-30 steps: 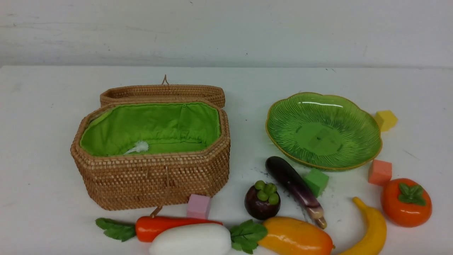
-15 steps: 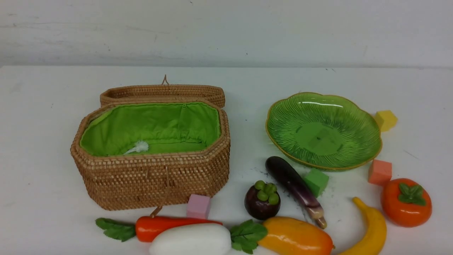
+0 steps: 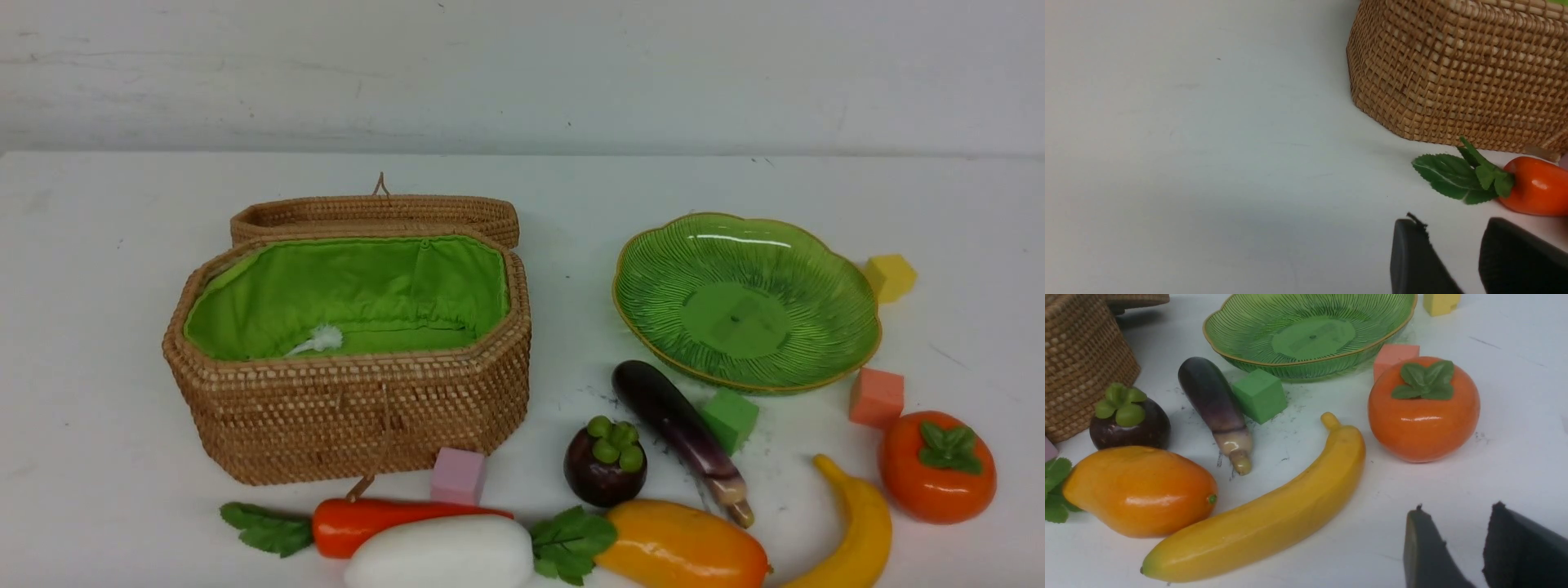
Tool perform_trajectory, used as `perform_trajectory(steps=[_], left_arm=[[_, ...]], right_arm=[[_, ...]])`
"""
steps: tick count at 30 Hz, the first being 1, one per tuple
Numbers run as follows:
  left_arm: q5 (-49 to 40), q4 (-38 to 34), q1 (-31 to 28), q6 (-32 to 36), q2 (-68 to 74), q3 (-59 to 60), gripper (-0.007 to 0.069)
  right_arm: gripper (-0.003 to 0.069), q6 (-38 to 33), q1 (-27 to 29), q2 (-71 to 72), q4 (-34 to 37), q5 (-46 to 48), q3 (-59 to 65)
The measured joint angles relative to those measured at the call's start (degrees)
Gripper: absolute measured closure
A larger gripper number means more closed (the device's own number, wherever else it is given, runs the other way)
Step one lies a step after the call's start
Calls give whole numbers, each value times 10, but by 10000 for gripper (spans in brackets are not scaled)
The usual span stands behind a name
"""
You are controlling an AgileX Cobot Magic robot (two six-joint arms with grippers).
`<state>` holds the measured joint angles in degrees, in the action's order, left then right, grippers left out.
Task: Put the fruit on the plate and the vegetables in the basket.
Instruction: Take a daikon with your left arm and place it on the basket on the left.
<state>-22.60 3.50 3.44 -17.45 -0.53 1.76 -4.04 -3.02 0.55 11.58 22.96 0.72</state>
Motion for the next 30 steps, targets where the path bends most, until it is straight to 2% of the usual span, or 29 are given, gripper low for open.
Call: perform_trajectory(steps=[21,24,26,30], left_arm=[[0,1,0,0,0,0,386],[4,28,0,0,0,0,386],[12,36,0,-3,0,0,386],[126,38,0,-35,0,0,386]], right_arm=[[416,0,0,0,0,0,0],[416,0,0,0,0,0,0],[416,0,0,0,0,0,0],[416,0,0,0,0,0,0]])
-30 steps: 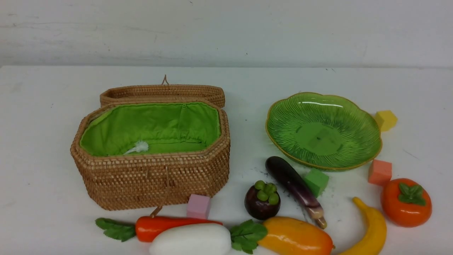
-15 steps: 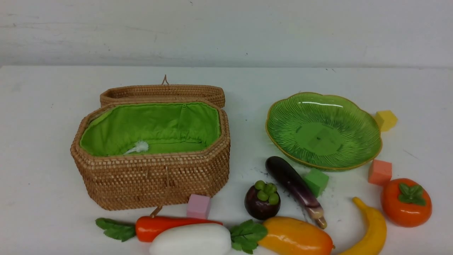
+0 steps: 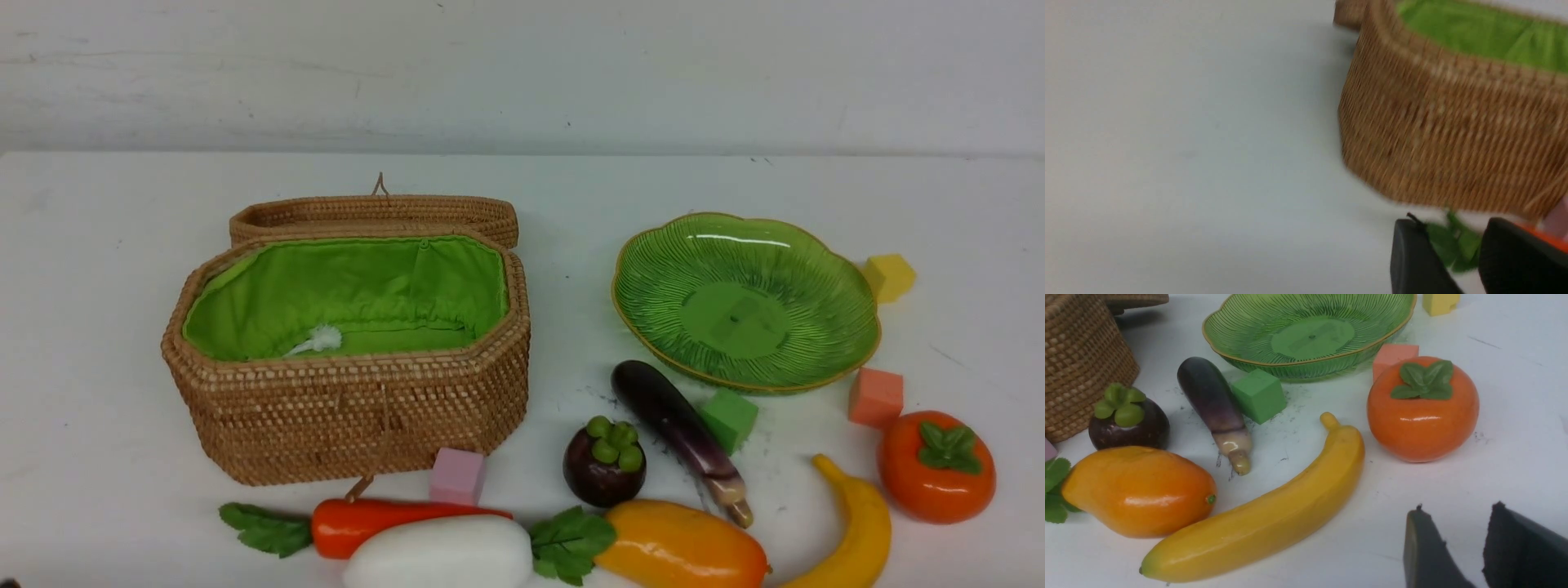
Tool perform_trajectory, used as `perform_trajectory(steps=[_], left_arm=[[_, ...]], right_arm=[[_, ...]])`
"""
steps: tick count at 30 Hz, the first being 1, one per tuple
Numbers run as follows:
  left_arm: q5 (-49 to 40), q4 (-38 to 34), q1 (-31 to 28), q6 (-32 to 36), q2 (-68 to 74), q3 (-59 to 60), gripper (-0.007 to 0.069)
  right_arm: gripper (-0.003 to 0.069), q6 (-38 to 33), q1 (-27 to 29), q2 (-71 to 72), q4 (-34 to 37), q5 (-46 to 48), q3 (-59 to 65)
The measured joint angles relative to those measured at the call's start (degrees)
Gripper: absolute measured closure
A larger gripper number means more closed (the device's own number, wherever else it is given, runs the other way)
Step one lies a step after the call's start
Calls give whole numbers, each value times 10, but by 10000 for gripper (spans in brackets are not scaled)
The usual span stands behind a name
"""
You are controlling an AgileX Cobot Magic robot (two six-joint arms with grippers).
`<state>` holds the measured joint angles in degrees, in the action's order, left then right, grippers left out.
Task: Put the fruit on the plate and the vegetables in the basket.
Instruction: Take a daikon with your left arm and place it on the basket on the left.
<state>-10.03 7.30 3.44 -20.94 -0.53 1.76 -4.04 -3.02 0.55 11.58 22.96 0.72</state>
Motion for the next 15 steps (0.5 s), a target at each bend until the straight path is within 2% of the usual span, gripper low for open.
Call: perform_trajectory(steps=[8,11,15], left_arm=[[278,0,0,-31,0,-1,386],[262,0,0,-34,0,-27,386],[157,0,0,-37,25,-135,386]], right_arm=[[416,0,0,0,0,0,0],[416,0,0,0,0,0,0],[416,0,0,0,0,0,0]])
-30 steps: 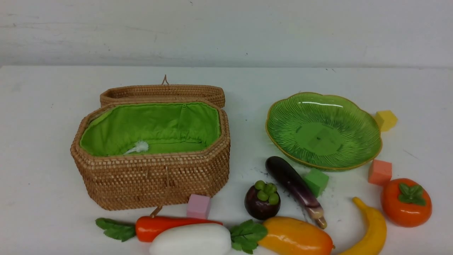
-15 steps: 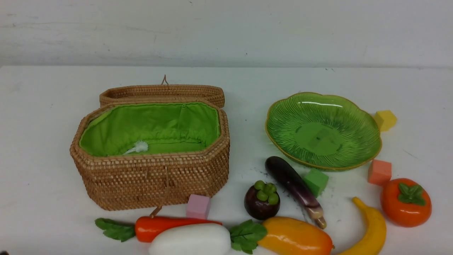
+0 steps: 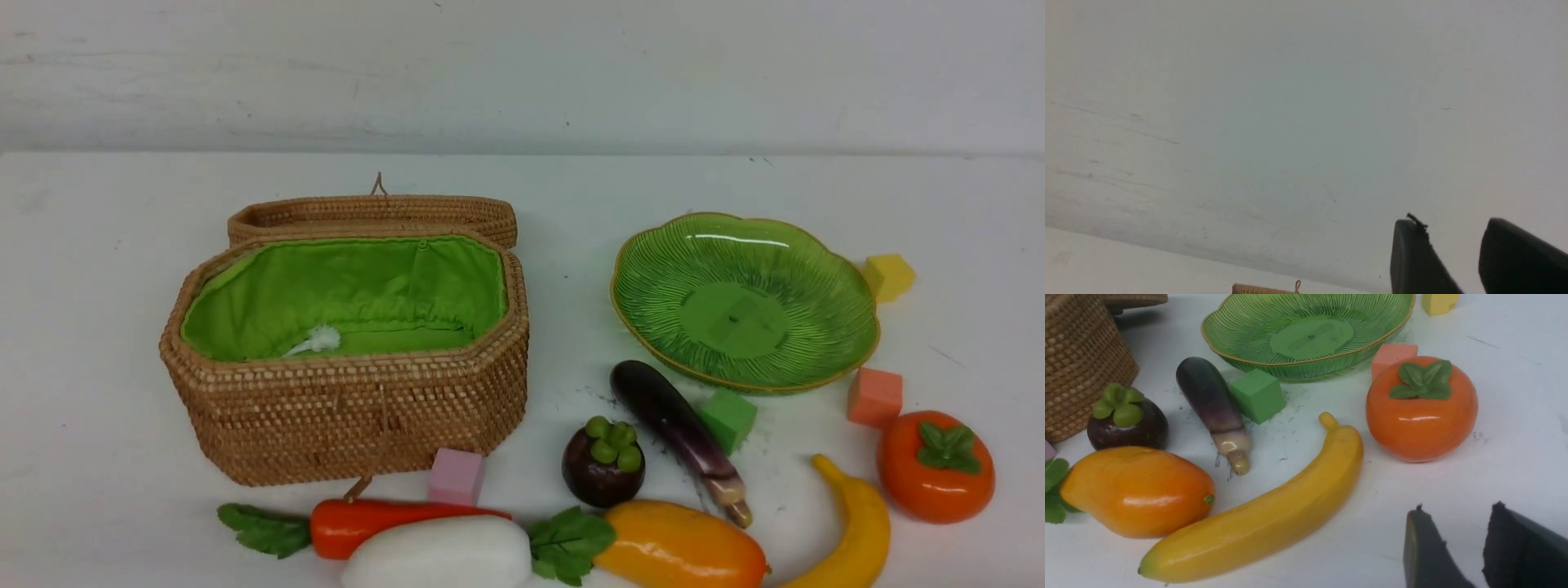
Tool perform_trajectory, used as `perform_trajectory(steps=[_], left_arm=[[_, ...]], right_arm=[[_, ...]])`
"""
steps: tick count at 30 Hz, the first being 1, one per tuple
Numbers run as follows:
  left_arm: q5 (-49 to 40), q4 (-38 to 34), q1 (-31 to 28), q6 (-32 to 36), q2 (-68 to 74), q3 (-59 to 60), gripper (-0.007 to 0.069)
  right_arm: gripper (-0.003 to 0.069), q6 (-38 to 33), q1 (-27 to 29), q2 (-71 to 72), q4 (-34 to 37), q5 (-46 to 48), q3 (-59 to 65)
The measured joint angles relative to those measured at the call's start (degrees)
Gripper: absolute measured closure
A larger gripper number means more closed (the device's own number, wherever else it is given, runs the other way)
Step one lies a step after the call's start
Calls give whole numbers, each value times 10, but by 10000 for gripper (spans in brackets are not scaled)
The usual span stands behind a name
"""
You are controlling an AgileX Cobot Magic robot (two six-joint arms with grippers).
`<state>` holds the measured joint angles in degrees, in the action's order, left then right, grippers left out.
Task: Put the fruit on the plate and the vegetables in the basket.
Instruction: Take a daikon with your left arm and place it on the basket on the left.
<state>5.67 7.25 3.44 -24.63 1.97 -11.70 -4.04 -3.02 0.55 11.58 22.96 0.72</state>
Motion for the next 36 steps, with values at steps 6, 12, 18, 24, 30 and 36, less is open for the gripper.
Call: perform_trajectory(steps=[6,12,18,24,30,36], left_arm=[[-219,-7,0,-2,149,-157,386],[-399,-9,0,6,317,-199,386],[-458,-128,0,98,449,-224,386],[-574,-359,0,417,584,-313,386],[-652,-435,50,577,685,-400,349],[-628,-251,246,565,777,-480,214]], right_arm=[[416,0,0,0,0,0,0],[416,0,0,0,0,0,0],[416,0,0,0,0,0,0],[416,0,0,0,0,0,0],[416,0,0,0,0,0,0],[416,0,0,0,0,0,0]])
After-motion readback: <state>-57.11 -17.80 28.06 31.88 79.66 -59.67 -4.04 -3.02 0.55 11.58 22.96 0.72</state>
